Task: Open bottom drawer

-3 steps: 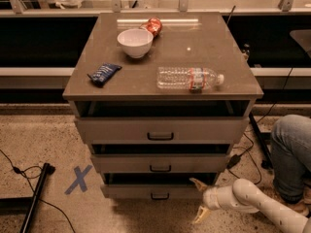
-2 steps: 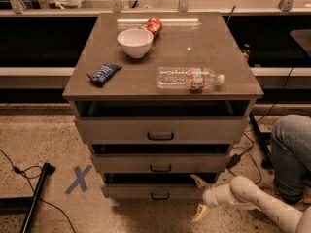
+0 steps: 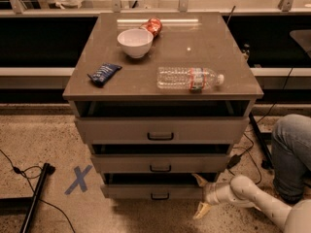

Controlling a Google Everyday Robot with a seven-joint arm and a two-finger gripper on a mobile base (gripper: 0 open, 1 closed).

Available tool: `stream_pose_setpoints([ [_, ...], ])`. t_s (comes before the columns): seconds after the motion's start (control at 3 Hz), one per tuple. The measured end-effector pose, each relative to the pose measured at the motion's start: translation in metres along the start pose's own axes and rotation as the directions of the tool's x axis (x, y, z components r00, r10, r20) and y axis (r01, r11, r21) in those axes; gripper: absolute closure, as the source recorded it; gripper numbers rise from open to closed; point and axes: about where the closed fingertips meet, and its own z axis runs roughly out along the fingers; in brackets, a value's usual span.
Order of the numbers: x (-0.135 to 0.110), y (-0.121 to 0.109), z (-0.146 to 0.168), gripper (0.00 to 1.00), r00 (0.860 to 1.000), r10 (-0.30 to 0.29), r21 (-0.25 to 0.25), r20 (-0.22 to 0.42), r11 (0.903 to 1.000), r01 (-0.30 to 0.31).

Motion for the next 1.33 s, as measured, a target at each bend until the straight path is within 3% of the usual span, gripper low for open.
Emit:
stream_pose_setpoints([
  [0.67, 0.025, -0.005, 0.021, 0.00, 0.996, 0.044, -0.042, -0.077, 0.9980, -0.048],
  [1.33, 0.030, 0.009, 0.028, 0.41, 0.989, 0.048, -0.103, -0.142, 0.9927, -0.063],
])
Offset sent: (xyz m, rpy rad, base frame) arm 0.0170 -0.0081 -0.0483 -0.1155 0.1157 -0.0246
